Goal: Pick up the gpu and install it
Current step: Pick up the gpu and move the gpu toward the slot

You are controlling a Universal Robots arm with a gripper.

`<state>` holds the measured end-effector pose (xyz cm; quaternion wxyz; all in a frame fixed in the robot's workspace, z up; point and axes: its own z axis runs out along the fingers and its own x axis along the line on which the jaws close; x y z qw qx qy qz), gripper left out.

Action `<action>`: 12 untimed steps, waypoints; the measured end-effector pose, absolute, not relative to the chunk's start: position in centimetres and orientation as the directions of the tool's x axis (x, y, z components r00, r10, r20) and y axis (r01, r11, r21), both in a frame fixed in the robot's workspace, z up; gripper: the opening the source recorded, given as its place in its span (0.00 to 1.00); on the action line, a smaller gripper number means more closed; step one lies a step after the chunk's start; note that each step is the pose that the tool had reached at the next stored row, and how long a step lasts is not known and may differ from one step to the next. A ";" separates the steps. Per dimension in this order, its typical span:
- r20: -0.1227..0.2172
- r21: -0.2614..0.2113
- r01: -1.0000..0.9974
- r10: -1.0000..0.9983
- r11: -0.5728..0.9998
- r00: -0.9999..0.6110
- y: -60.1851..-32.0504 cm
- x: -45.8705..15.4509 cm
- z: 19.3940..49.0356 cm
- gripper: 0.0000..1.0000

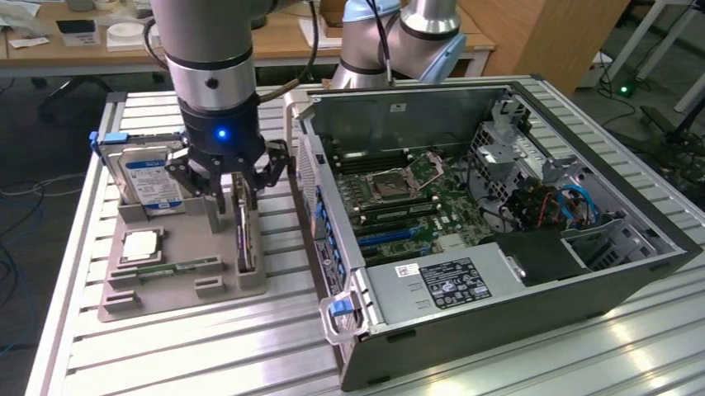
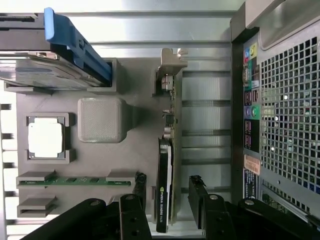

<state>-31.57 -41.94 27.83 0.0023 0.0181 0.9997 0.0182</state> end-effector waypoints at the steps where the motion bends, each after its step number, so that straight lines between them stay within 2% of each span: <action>1: -0.004 0.036 0.036 0.036 0.999 -0.999 -41.9 -31.6 27.7 0.47; 12: -0.004 0.036 0.036 0.036 0.999 -0.999 -42.0 -31.6 25.7 0.47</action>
